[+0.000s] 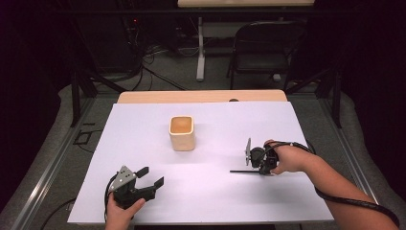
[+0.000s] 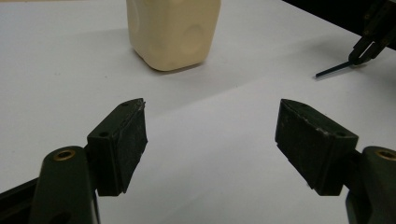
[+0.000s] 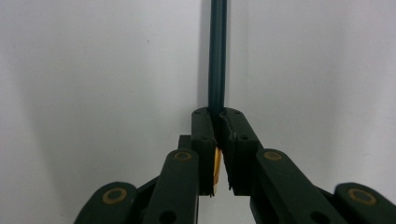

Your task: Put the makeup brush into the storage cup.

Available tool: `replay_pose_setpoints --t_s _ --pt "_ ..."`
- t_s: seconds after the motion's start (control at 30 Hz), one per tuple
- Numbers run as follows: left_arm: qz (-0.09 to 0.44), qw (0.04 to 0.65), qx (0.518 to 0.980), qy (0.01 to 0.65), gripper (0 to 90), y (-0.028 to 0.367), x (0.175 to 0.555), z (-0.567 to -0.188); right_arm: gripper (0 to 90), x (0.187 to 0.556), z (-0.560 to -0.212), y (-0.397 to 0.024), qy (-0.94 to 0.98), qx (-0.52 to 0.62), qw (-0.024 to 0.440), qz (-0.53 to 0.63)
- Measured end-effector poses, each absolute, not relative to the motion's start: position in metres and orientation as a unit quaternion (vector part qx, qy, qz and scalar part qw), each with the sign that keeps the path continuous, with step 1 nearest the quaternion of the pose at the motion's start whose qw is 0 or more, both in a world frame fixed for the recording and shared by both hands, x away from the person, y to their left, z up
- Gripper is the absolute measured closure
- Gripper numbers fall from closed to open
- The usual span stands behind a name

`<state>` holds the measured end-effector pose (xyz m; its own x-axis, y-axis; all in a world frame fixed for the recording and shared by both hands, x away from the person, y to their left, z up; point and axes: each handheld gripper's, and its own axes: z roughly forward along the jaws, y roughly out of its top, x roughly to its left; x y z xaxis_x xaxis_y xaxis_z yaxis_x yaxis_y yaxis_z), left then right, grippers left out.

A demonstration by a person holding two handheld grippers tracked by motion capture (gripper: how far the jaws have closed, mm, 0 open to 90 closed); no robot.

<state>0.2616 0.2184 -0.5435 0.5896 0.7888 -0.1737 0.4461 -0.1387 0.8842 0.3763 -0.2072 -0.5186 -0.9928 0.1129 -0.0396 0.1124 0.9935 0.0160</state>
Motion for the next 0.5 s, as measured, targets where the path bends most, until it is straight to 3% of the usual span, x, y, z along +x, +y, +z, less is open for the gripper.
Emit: replay_pose_setpoints --t_s 0.5 --pt "0.163 0.509 0.727 0.431 24.9 0.219 0.262 -0.544 83.7 0.374 -0.501 -0.205 0.998 0.06 0.023 0.0"
